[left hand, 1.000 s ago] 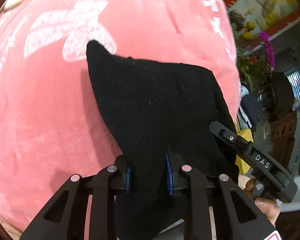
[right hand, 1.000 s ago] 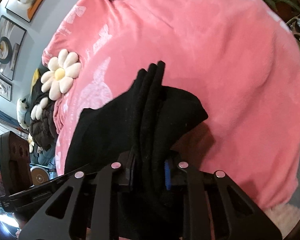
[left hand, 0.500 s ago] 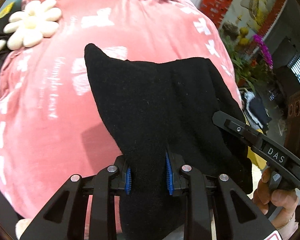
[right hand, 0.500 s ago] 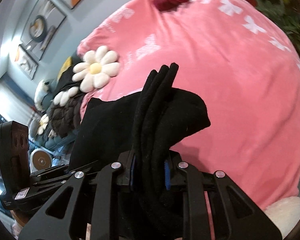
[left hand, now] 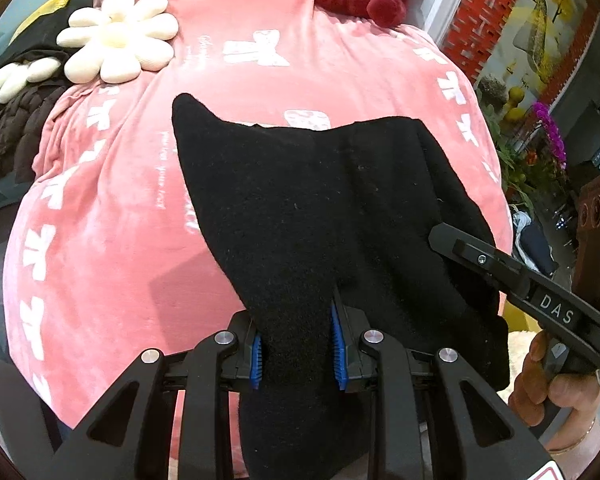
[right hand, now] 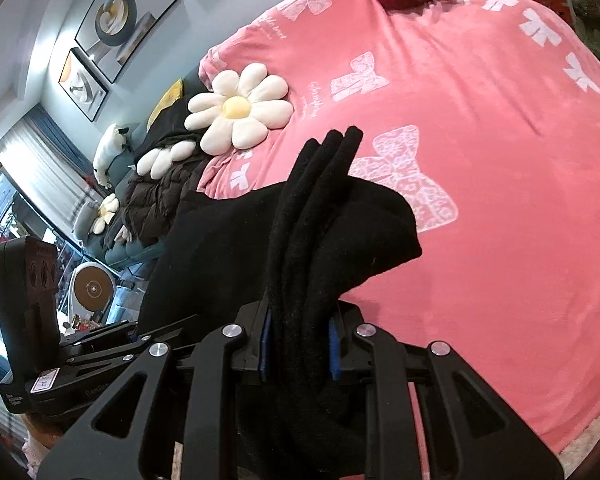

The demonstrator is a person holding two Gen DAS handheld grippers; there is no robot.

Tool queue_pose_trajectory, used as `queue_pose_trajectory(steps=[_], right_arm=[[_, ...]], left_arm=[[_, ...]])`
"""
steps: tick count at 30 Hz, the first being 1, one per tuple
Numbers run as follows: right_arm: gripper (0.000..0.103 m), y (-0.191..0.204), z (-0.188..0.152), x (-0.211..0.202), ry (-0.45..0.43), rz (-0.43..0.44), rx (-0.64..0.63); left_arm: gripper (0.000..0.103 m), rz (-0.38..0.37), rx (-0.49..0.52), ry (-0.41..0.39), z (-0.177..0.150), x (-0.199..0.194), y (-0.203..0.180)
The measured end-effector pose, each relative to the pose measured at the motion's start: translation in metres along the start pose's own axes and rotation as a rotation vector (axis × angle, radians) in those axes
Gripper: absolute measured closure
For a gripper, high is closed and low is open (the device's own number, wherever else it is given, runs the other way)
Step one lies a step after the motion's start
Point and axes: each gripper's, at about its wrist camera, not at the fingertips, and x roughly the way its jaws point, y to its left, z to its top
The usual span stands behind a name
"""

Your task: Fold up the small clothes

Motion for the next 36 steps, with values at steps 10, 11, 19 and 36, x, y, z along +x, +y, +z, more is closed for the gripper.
queue_pose_trajectory(steps=[10, 11, 19, 36], right_arm=[[0.083, 0.011, -0.006, 0.014, 0.001, -0.016, 0.004], [0.083, 0.012, -0.006, 0.013, -0.003, -0.018, 0.005], [0.067, -0.009, -0.017, 0.052, 0.025, -0.127, -0.002], [0.02, -0.08, -0.034, 0.133, 0.19, -0.257, 0.195]], left_arm=[[0.08, -0.007, 0.022, 0.013, -0.001, 0.001, 0.034], [0.08, -0.01, 0.027, 0.012, 0.0, 0.002, 0.034], [0.052, 0.067, 0.062, 0.012, -0.002, 0.03, 0.043], [0.039, 0.102, -0.212, 0.082, -0.054, 0.111, 0.098]])
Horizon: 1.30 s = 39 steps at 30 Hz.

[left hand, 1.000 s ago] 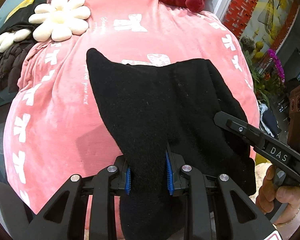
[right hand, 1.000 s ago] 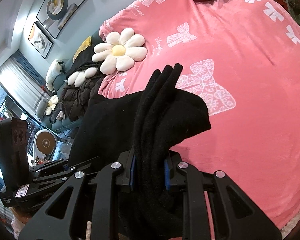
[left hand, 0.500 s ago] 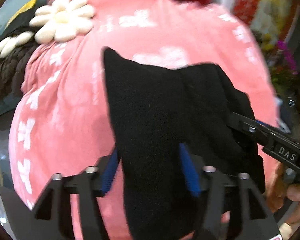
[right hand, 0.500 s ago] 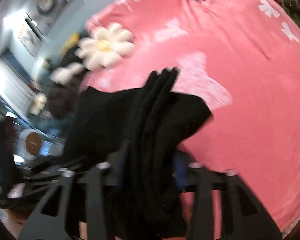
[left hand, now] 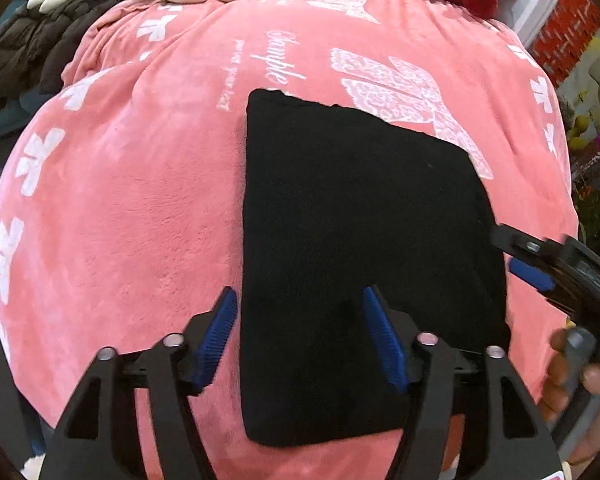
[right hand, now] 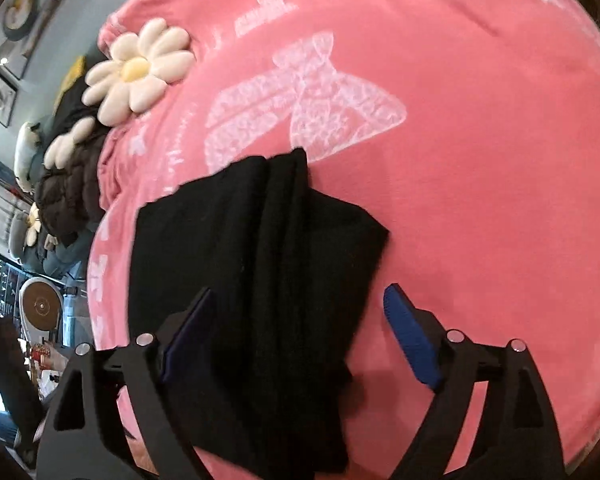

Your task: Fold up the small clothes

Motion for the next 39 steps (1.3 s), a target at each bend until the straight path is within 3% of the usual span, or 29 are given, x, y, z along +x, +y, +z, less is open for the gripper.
queue_pose_trajectory(steps=[1, 2, 4, 5, 7, 10, 12, 13, 14, 15, 16, 17, 19, 24, 25, 26, 27, 28, 29, 32, 36, 39], right_arm=[[0.023, 0.0, 0.001, 0.007, 0.013, 0.013, 0.01], [0.035, 0.0, 0.003, 0.013, 0.011, 0.019, 0.018], [0.081, 0.012, 0.01, 0.013, 0.021, 0.084, -0.02], [0.083, 0.018, 0.013, 0.007, -0.002, 0.08, -0.034], [0.085, 0.04, 0.022, -0.021, -0.092, 0.133, -0.123], [0.084, 0.052, 0.032, -0.042, -0.186, 0.138, -0.165], [0.072, 0.042, 0.039, -0.02, -0.129, 0.087, -0.15], [0.069, 0.033, 0.04, -0.004, -0.073, 0.035, -0.133], [0.069, 0.022, 0.038, 0.008, -0.022, -0.028, -0.094], [0.069, 0.013, 0.034, 0.008, -0.015, -0.01, -0.059], [0.069, 0.006, 0.027, -0.001, -0.032, 0.047, -0.032], [0.066, 0.003, 0.021, -0.008, -0.038, 0.058, -0.028], [0.055, -0.002, -0.001, -0.023, -0.029, 0.085, -0.034], [0.044, -0.006, -0.045, -0.022, 0.059, 0.083, -0.062], [0.046, -0.005, -0.053, -0.014, 0.085, 0.09, -0.072], [0.069, -0.003, -0.055, -0.012, 0.094, 0.101, -0.084], [0.084, 0.0, -0.056, -0.009, 0.097, 0.093, -0.106], [0.089, 0.006, -0.053, -0.012, 0.092, 0.081, -0.134], [0.091, 0.011, -0.05, -0.018, 0.084, 0.082, -0.154], [0.091, 0.023, -0.046, -0.038, 0.047, 0.082, -0.22], [0.085, 0.011, -0.048, -0.029, 0.051, -0.062, -0.233], [0.085, 0.016, -0.049, -0.063, -0.047, -0.004, -0.196]], left_arm=[[0.039, -0.007, -0.005, 0.004, 0.003, 0.006, 0.003], [0.044, -0.033, -0.007, 0.0, 0.007, 0.012, 0.006], [0.068, -0.072, -0.01, 0.015, 0.015, 0.021, 0.01], [0.079, -0.098, -0.023, 0.017, 0.022, 0.022, 0.012], [0.085, -0.132, -0.012, -0.015, 0.032, 0.01, 0.01], [0.086, -0.158, -0.005, -0.095, 0.042, -0.01, 0.006], [0.081, -0.139, -0.024, -0.11, 0.048, -0.007, 0.005], [0.073, -0.106, -0.019, -0.097, 0.05, 0.001, 0.004], [0.073, -0.069, -0.008, -0.072, 0.05, 0.01, 0.003], [0.073, -0.021, 0.002, -0.035, 0.048, 0.019, 0.003], [0.071, -0.023, 0.003, -0.034, 0.044, 0.019, 0.005], [0.059, -0.038, 0.001, -0.045, 0.04, 0.015, 0.007], [0.048, -0.043, -0.007, -0.073, 0.027, 0.002, 0.01], [0.047, -0.075, -0.015, -0.011, -0.003, 0.007, 0.006], [0.047, -0.069, -0.007, 0.0, -0.006, 0.012, 0.004], [0.055, -0.055, 0.01, 0.01, -0.009, 0.016, 0.001], [0.064, -0.045, 0.03, 0.014, -0.012, 0.018, -0.002], [0.077, -0.044, 0.033, 0.012, -0.011, 0.018, -0.003], [0.085, -0.057, 0.027, 0.01, -0.01, 0.013, -0.002], [0.089, -0.101, -0.015, 0.013, -0.008, -0.007, 0.007], [0.083, 0.015, 0.018, 0.025, -0.02, 0.0, 0.011], [0.083, 0.034, 0.033, -0.018, -0.028, -0.014, 0.006]])
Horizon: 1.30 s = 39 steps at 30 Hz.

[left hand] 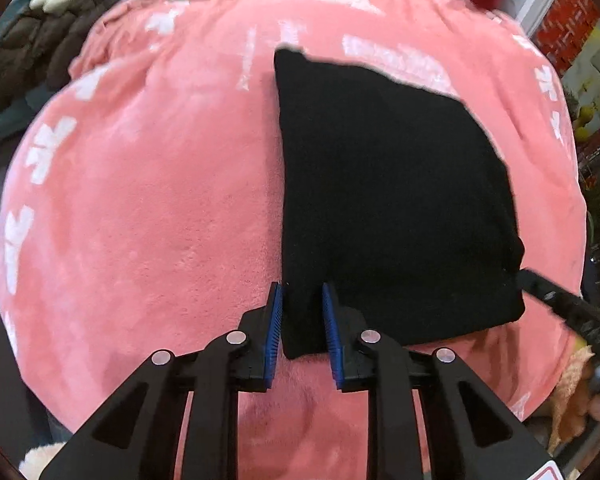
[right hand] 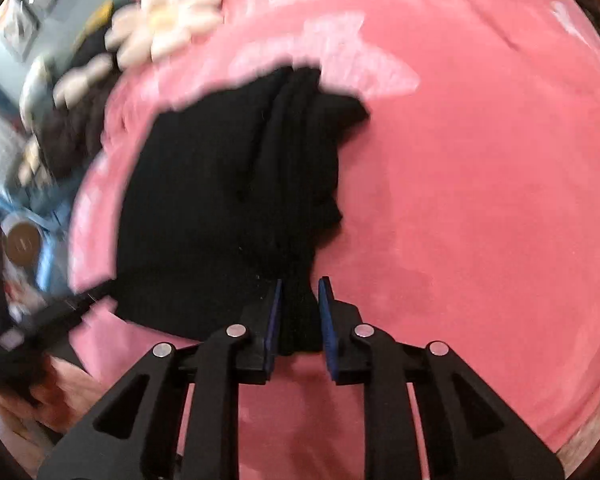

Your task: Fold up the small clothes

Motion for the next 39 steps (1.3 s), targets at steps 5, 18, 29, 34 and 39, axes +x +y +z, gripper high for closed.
queue_pose_trajectory(steps=[5, 18, 29, 34, 39], right_arm=[[0.086, 0.034, 0.009, 0.01, 0.004, 0.008, -0.167], [0.098, 0.015, 0.002, 0.04, 0.066, -0.094, -0.118], [0.09, -0.006, 0.003, 0.021, 0.026, -0.056, -0.012], [0.039, -0.016, 0.044, 0.019, -0.042, -0.052, 0.03], [0.026, -0.027, 0.087, 0.064, 0.016, -0.018, 0.112]], left_arm=[[0.071, -0.004, 0.054, -0.052, -0.008, -0.01, -0.019], [0.065, 0.044, 0.091, -0.01, -0.021, 0.016, -0.029], [0.053, 0.059, 0.081, -0.043, -0.027, 0.005, -0.029], [0.045, -0.035, -0.076, -0.091, 0.002, -0.005, -0.002], [0.039, -0.074, -0.164, -0.052, 0.055, 0.022, 0.02]])
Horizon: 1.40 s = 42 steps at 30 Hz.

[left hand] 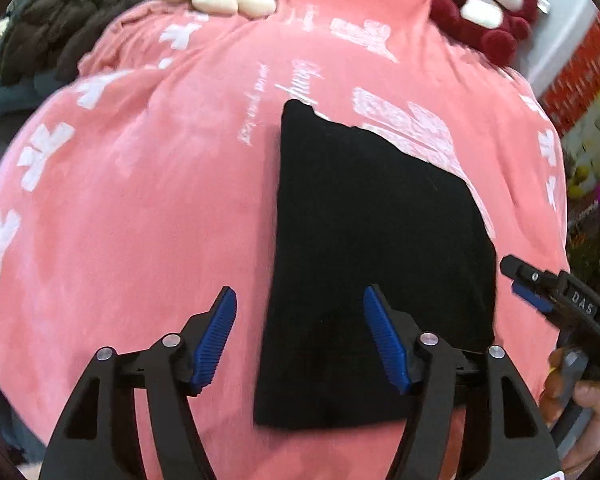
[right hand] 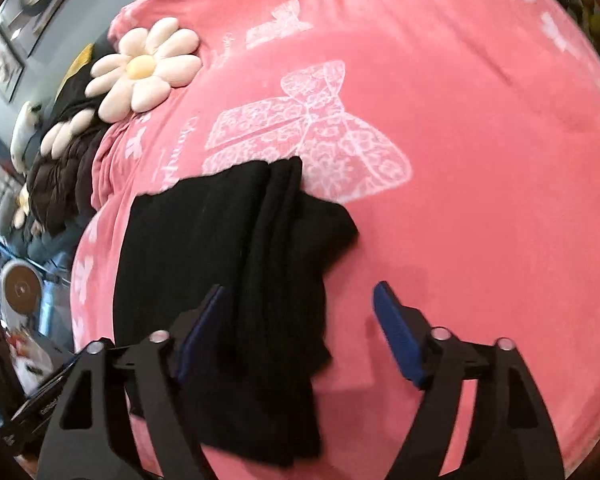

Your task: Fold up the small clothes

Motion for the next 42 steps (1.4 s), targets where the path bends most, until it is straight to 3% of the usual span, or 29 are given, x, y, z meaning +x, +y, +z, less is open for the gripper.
queue_pose_trajectory(steps=[1, 2, 3, 4, 6, 8, 9, 10, 14, 17, 20, 25, 30, 35, 42], right_arm=[[0.027, 0.0, 0.001, 0.011, 0.029, 0.006, 0.013], [0.05, 0.0, 0.002, 0.023, 0.057, 0.031, 0.012], [0.084, 0.004, 0.002, 0.03, 0.084, 0.067, -0.005], [0.085, 0.014, 0.005, 0.022, 0.048, 0.054, -0.043], [0.087, 0.027, 0.007, 0.003, -0.023, 0.074, -0.096], [0.087, 0.03, 0.004, 0.002, -0.056, 0.04, -0.145], [0.083, 0.026, 0.002, 0.018, -0.011, -0.019, -0.169], [0.081, 0.02, -0.001, 0.03, 0.029, -0.038, -0.162], [0.074, 0.021, -0.013, -0.015, -0.077, 0.016, -0.123], [0.078, 0.027, -0.042, -0.033, -0.078, 0.028, -0.171], [0.079, 0.02, -0.069, -0.005, 0.028, -0.041, -0.223], [0.076, 0.019, -0.075, -0.049, -0.075, -0.053, -0.189], [0.05, -0.004, -0.107, -0.079, -0.133, -0.138, -0.216], [0.033, -0.032, -0.14, -0.092, -0.151, -0.217, -0.181], [0.027, -0.049, -0.174, -0.096, -0.159, -0.272, -0.183]], left_arm=[[0.039, -0.002, -0.011, 0.018, 0.006, 0.008, 0.003], [0.04, -0.015, -0.021, 0.038, 0.011, 0.018, 0.005], [0.045, -0.041, -0.026, 0.065, 0.017, 0.028, 0.006], [0.071, -0.091, -0.019, 0.085, 0.021, 0.032, 0.004], [0.073, -0.079, 0.017, 0.055, 0.025, 0.023, -0.006], [0.073, -0.062, 0.064, 0.037, 0.025, 0.019, -0.015], [0.072, -0.053, 0.068, 0.047, 0.024, 0.024, -0.015], [0.065, -0.039, 0.067, 0.055, 0.023, 0.03, -0.014], [0.052, 0.009, 0.081, 0.014, 0.014, 0.018, -0.014], [0.051, 0.051, 0.147, -0.024, -0.003, -0.001, -0.023], [0.05, 0.066, 0.198, -0.001, -0.025, -0.004, -0.035], [0.049, 0.162, 0.288, -0.002, -0.051, -0.002, -0.051], [0.043, 0.151, 0.251, -0.032, -0.075, -0.021, -0.06], [0.042, 0.178, 0.261, -0.061, -0.111, -0.027, -0.077], [0.041, 0.217, 0.312, -0.065, -0.158, -0.024, -0.097]])
